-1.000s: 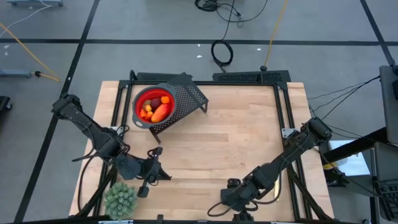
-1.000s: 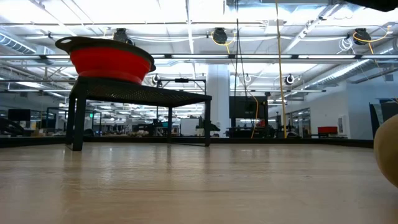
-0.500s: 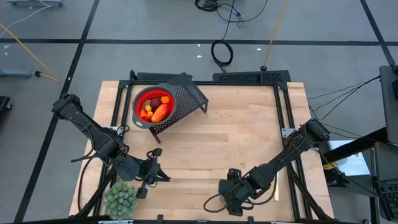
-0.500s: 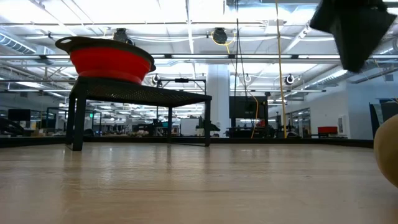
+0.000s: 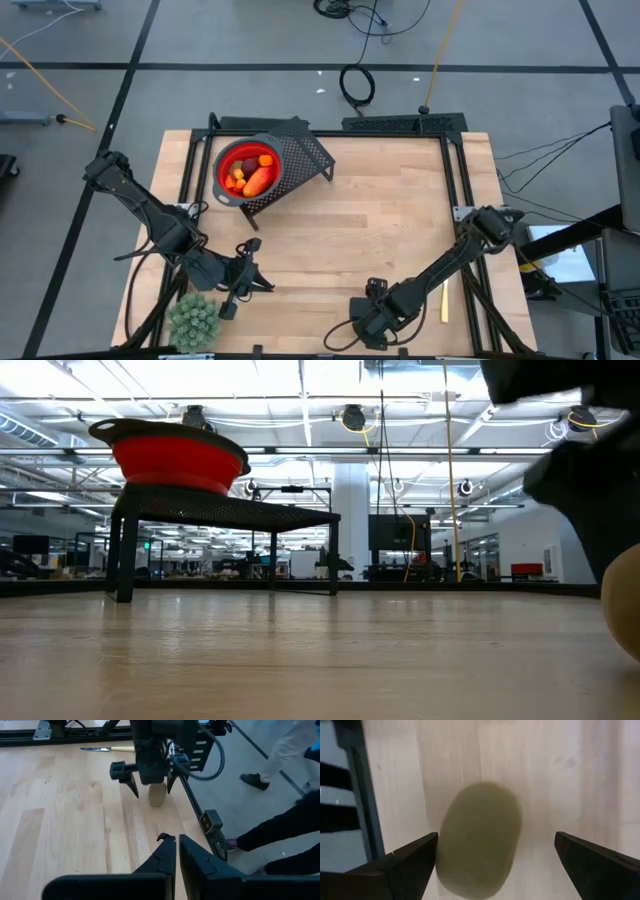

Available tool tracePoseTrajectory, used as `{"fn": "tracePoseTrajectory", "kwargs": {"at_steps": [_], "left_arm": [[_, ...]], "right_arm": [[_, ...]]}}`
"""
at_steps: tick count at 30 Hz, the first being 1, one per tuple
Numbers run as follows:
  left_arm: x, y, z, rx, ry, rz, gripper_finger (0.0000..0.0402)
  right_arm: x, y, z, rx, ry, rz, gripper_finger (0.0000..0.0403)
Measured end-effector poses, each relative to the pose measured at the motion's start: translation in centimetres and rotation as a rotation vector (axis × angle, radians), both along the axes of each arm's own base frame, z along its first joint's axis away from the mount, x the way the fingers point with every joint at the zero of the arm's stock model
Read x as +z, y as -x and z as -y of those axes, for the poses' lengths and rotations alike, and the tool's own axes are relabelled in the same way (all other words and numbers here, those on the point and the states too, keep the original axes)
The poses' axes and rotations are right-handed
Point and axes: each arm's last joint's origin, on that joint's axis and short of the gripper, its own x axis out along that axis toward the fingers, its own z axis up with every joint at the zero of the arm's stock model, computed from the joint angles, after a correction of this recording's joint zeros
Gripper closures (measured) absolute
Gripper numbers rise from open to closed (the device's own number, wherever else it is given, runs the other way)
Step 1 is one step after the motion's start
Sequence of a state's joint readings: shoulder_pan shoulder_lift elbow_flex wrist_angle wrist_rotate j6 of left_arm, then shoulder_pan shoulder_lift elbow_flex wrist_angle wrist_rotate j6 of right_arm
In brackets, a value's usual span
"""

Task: Pick & Place Fruit
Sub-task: Put the kiwi into the red strainer bowl on the shelf

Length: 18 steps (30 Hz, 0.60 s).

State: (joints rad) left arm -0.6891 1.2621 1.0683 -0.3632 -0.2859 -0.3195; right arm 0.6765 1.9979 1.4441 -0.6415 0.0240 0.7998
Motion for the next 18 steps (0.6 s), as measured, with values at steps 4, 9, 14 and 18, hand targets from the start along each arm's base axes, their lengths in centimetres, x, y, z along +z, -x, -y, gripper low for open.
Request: {"fn": "tracePoseTrajectory", "kwargs": {"at_steps": [4, 9, 14, 18], "left_arm": [[0.00, 0.00, 0.00, -0.001, -0.003, 0.001, 0.0382], [0.00, -0.01, -0.01, -0.005, -0.008, 0.003, 0.0382], [0.01, -0.01, -0.01, -0.011, -0.018, 0.007, 0.0382], [0.01, -0.01, 0.00, -0.014, -0.021, 0.009, 0.0382]], "right_arm": [[-0.96, -0.05, -0.20, 0.014, -0.003, -0.034, 0.0010], [-0.97, 0.08, -0.29, 0.018, 0.005, -0.031, 0.0010], [-0.93, 0.33, -0.08, 0.010, 0.020, -0.056, 0.0010], [-0.94, 0.48, 0.02, -0.015, 0.025, -0.075, 0.0010]]}}
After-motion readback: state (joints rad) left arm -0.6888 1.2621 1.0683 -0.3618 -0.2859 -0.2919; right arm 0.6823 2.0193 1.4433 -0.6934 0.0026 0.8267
